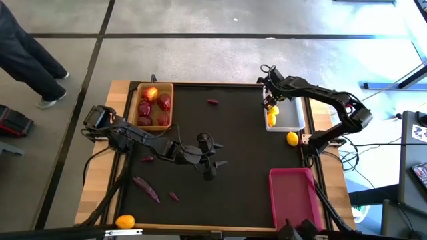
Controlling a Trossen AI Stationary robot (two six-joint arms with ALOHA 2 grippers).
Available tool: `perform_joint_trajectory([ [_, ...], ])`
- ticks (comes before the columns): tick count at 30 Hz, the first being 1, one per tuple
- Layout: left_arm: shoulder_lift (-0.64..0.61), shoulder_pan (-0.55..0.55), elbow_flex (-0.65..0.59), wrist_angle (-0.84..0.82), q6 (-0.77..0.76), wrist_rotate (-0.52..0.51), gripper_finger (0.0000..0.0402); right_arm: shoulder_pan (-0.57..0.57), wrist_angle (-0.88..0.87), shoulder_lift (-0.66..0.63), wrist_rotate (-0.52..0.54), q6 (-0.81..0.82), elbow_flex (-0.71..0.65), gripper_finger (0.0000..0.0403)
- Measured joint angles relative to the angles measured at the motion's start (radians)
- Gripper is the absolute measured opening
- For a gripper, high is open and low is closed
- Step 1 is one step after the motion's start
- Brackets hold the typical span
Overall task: Sort produce into baskets
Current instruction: Put the lemon into the white bin
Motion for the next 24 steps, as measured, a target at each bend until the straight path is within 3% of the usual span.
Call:
perform_joint_trajectory([
  [10, 0.0, 0.0, 0.0, 0.001, 0.0, 0.0, 0.0317, 0.012, -0.226, -0.183, -0.013, 0.004, 0.0, 0.0227],
  [24, 0.0, 0.0, 0.0, 0.006, 0.0, 0.0, 0.0317, 0.239, -0.492, -0.315, -0.007, 0.164, 0.0, 0.0227],
])
